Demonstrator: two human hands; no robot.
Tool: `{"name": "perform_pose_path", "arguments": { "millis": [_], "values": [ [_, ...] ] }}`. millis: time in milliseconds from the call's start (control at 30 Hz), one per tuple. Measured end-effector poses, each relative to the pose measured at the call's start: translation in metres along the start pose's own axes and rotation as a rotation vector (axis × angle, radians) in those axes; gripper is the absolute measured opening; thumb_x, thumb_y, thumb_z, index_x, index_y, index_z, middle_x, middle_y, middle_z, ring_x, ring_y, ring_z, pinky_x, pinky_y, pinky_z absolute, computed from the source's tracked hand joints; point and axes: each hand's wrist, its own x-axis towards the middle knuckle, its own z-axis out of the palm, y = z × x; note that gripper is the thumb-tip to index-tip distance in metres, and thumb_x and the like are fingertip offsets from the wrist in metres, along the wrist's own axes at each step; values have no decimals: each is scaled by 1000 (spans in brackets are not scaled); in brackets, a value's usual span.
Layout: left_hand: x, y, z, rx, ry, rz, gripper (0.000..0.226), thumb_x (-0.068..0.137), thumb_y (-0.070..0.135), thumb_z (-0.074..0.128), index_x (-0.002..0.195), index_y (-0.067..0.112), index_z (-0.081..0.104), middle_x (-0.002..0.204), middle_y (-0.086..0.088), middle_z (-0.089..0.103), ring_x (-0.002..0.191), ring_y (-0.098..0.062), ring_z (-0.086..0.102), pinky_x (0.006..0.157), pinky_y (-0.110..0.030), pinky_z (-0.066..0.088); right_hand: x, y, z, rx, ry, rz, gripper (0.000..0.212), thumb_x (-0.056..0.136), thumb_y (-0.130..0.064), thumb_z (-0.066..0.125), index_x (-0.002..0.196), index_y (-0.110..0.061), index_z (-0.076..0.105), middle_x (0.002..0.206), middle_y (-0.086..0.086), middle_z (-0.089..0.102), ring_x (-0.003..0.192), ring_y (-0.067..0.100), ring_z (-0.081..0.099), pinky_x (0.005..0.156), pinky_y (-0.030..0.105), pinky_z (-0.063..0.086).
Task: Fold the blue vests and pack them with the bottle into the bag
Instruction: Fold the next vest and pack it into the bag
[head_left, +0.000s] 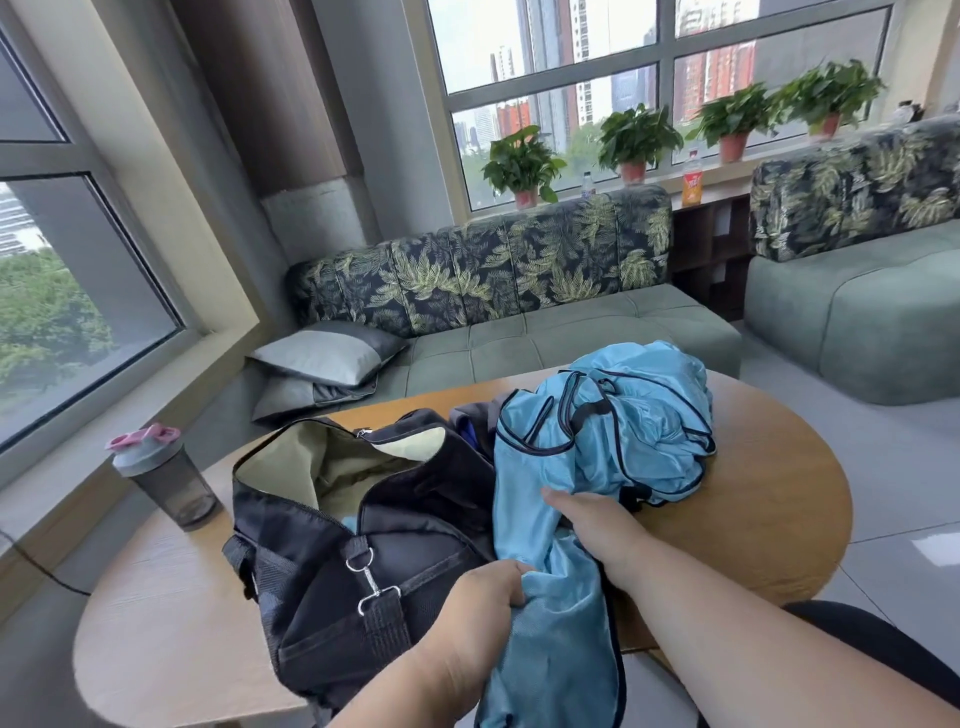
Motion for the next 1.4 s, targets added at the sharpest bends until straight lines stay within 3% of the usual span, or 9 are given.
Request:
{"name": "perform_pose_path", "arguments": {
  "millis": [133, 433, 567, 667, 767, 933, 1133, 1300, 1400],
  "values": [
    [9, -5, -8, -44, 15, -57, 34, 52, 19, 60, 85, 13, 54, 85, -11, 41, 83, -28, 32, 72, -40, 30, 4, 7, 4, -4, -31, -22, 25, 89, -28, 77, 86, -7, 64, 85, 14, 68, 73, 26, 65, 70, 39, 49],
    [6, 0, -6, -188, -26, -70, 11, 69, 19, 67, 76, 10, 68, 73, -10, 58, 67, -24, 52, 69, -38, 44, -43, -22, -2, 174, -299, -137, 9, 77, -8, 67, 79, -11, 59, 82, 11, 59, 80, 25, 56, 79, 37, 43],
    [10, 4, -16, 210, 164, 111, 28, 86, 35, 58, 86, 9, 69, 76, -8, 71, 68, -18, 62, 70, -41, 53, -54, -26, -5, 212, -380, -132, 34, 66, -8, 63, 96, 7, 65, 91, 19, 64, 84, 32, 60, 79, 39, 49],
    [16, 9, -19, 176, 260, 111, 22, 99, 31, 54, 99, 13, 67, 84, -7, 77, 69, -16, 68, 65, -30, 52, -58, -25, -9, 275, -412, -120, 65, 55, -12, 67, 112, 17, 62, 104, 29, 63, 95, 41, 58, 90, 49, 45],
    [22, 20, -14, 105, 178, 68, 22, 106, 30, 48, 96, 16, 61, 93, -7, 70, 77, -22, 64, 70, -33, 54, -64, -28, -12, 352, -438, -120, 75, 50, -13, 68, 120, 15, 65, 112, 34, 64, 102, 46, 58, 95, 54, 44],
    [26, 15, -8, -116, 106, -64, 58, 100, 66, 52, 133, 20, 66, 119, -11, 76, 107, -31, 74, 92, -40, 59, -84, -32, -13, 482, -538, -84, 72, 48, -11, 63, 118, 6, 74, 111, 30, 67, 95, 41, 64, 86, 47, 54],
    [18, 15, -2, -279, -17, -138, 81, 89, 86, 42, 137, 26, 68, 127, -6, 75, 126, -32, 66, 120, -52, 40, -101, -35, -23, 529, -567, -92, 85, 53, -8, 60, 136, 9, 62, 132, 34, 59, 121, 47, 52, 113, 61, 36],
    [4, 21, 3, -491, -230, -154, 81, 94, 76, 43, 133, 12, 73, 136, -18, 69, 126, -37, 66, 116, -50, 44, -109, -38, -19, 530, -634, -54, 83, 50, -7, 59, 130, 10, 66, 124, 29, 65, 111, 43, 62, 103, 52, 47],
    [-4, 30, 4, -591, -311, -124, 63, 99, 54, 56, 126, -1, 72, 129, -23, 69, 115, -39, 68, 108, -47, 50, -111, -36, -16, 489, -643, -46, 89, 48, -8, 63, 135, 12, 61, 130, 31, 59, 116, 45, 57, 110, 57, 40]
  ]
}}
